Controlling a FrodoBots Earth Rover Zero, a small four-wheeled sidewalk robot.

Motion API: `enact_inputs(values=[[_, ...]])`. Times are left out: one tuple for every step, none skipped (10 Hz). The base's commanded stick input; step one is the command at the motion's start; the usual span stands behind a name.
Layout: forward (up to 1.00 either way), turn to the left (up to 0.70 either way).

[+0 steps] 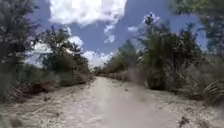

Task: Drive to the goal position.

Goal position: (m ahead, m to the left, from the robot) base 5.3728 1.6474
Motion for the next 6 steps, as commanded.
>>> enact_inputs(values=[[0.45, 0.00], [0.45, 0.03], [0.45, 0.27], [0.45, 0.22], [0.45, 0.00], [0.45, 0.00]])
